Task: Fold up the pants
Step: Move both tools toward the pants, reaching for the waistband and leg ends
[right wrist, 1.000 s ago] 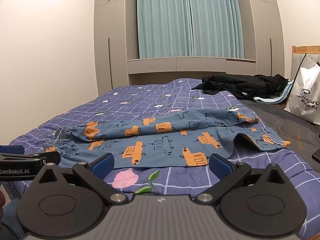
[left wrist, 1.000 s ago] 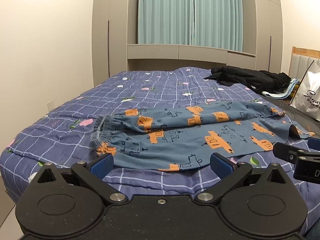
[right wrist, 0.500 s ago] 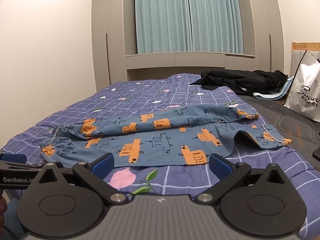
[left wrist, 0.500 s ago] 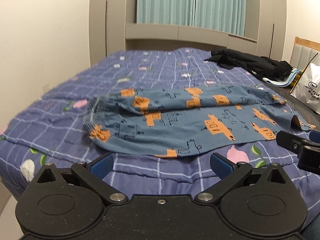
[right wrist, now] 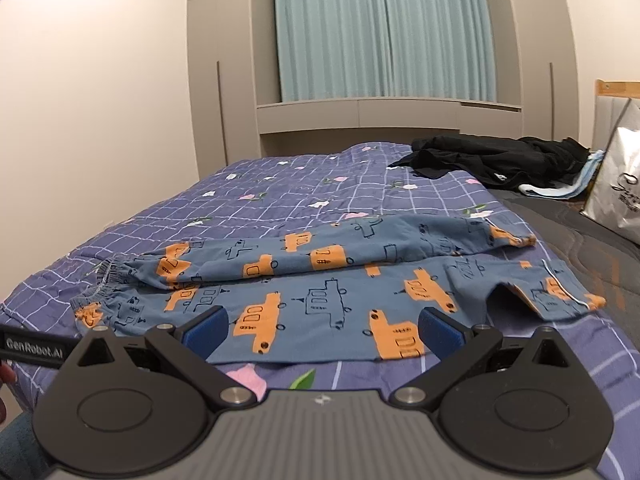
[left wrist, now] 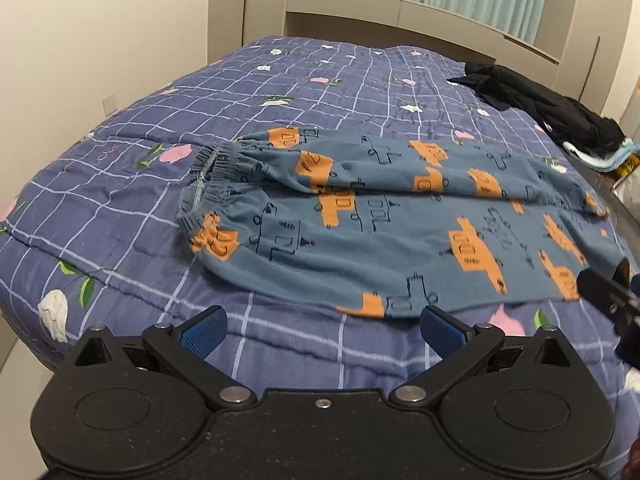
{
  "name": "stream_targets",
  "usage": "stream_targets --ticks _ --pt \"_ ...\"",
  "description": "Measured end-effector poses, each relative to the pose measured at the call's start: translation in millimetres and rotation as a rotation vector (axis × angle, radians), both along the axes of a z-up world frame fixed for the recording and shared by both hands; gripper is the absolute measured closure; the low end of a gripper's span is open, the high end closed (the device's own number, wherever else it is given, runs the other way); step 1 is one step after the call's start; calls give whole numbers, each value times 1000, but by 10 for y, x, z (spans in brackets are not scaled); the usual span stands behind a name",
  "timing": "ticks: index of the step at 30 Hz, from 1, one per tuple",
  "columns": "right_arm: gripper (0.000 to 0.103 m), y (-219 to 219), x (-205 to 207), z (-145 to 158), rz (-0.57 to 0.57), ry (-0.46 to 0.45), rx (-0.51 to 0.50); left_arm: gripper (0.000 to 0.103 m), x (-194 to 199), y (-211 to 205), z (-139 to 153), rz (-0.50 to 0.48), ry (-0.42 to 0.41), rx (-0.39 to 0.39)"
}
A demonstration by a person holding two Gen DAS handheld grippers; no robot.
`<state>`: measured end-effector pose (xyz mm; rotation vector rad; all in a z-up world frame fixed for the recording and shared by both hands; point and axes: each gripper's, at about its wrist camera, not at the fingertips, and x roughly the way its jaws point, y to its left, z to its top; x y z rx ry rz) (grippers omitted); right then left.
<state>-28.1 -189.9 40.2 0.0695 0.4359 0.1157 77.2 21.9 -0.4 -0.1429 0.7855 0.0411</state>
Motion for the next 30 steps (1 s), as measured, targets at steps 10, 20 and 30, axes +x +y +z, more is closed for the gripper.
stream_targets --ticks 10,20,30 --pt "0 -5 503 127 81 104 -2 1 411 54 197 -81 -8 43" --pt "0 -66 1004 110 61 204 -37 1 892 409 207 -25 16 -51" --pt "0 -190 1623 99 72 223 -48 0 1623 409 277 -70 -53 63"
